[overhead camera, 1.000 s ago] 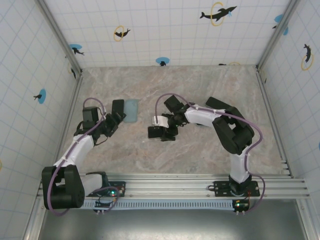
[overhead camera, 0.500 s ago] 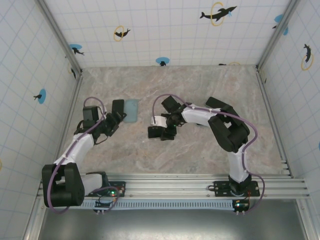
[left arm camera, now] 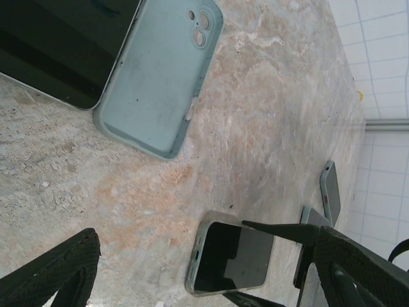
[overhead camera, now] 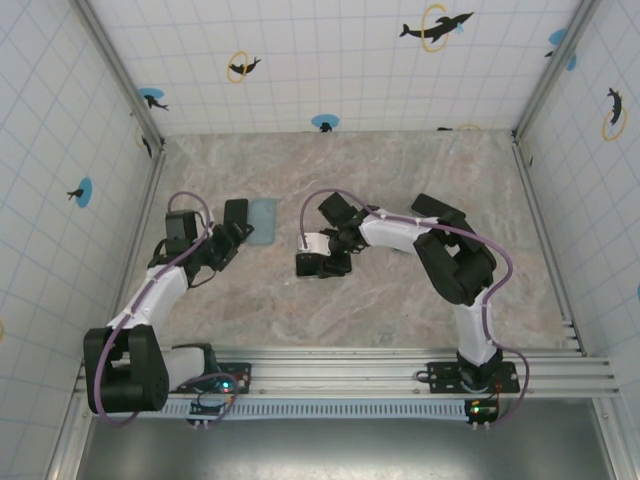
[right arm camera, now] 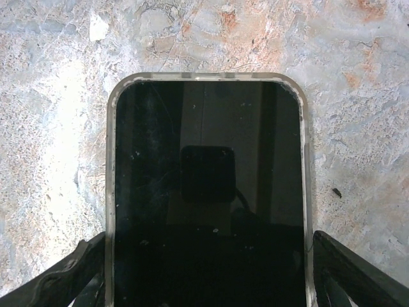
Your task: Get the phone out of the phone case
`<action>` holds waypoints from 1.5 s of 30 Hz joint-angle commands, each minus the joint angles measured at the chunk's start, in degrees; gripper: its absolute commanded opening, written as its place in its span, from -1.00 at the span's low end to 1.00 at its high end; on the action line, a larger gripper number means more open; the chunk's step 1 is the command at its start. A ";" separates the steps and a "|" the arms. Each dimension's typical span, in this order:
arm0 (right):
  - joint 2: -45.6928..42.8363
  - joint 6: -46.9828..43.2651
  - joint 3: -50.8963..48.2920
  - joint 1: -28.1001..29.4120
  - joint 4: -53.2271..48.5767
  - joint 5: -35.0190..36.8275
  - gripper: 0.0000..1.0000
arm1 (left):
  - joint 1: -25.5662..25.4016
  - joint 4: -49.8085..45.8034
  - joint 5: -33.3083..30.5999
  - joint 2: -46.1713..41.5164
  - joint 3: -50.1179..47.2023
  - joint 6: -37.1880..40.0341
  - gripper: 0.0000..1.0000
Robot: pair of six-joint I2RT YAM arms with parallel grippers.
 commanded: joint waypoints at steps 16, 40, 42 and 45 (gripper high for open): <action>-13.93 1.62 -11.58 -0.12 12.99 1.34 0.02 | -1.74 -2.58 8.47 2.21 4.70 6.52 0.73; -26.95 3.91 -15.16 -0.50 19.25 -3.73 0.02 | -16.42 5.30 20.70 14.01 13.59 5.94 0.17; -27.22 4.06 -15.08 -0.68 19.22 -3.81 0.02 | -17.18 6.18 21.36 14.79 14.19 5.56 0.03; -27.65 4.39 -15.20 -0.90 19.13 -4.01 0.02 | -18.46 6.82 21.91 15.73 15.24 5.41 -0.19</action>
